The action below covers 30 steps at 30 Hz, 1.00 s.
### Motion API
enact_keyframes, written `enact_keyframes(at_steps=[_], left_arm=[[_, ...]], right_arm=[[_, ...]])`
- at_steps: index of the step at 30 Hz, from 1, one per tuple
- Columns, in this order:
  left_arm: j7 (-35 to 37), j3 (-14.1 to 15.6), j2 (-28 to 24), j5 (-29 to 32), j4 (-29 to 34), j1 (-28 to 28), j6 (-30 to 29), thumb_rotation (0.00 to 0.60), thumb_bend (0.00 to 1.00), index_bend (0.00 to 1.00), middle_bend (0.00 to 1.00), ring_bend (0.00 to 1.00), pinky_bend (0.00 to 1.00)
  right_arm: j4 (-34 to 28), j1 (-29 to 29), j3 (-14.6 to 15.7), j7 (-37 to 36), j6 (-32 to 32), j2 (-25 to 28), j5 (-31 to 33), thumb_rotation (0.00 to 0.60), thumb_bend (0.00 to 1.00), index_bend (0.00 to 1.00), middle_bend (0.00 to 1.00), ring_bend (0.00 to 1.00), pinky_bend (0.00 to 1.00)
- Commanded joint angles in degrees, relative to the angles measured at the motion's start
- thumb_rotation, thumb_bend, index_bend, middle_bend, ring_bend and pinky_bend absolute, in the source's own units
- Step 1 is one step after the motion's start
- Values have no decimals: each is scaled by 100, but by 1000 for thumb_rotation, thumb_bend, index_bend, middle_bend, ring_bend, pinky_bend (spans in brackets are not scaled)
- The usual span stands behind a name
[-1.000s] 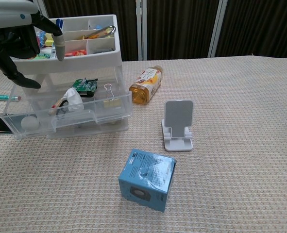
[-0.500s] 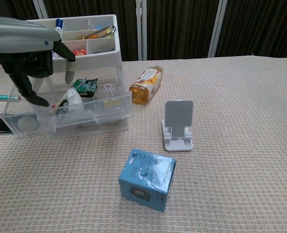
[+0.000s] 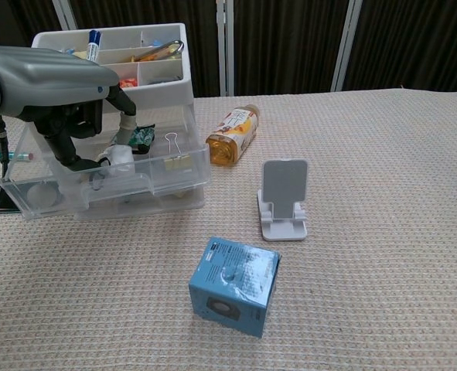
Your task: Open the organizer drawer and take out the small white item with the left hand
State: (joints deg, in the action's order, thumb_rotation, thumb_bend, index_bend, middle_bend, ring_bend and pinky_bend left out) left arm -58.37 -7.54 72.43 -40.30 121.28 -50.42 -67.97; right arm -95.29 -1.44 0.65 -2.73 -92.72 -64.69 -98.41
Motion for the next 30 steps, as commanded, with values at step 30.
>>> enact_keyframes(at_steps=[30], left_arm=[[372, 233, 309, -434, -207, -36, -454, 600, 573, 616, 955, 869, 723]], right_arm=[[-14, 2, 23, -7, 24, 5, -37, 600, 18, 0, 0, 0, 0]])
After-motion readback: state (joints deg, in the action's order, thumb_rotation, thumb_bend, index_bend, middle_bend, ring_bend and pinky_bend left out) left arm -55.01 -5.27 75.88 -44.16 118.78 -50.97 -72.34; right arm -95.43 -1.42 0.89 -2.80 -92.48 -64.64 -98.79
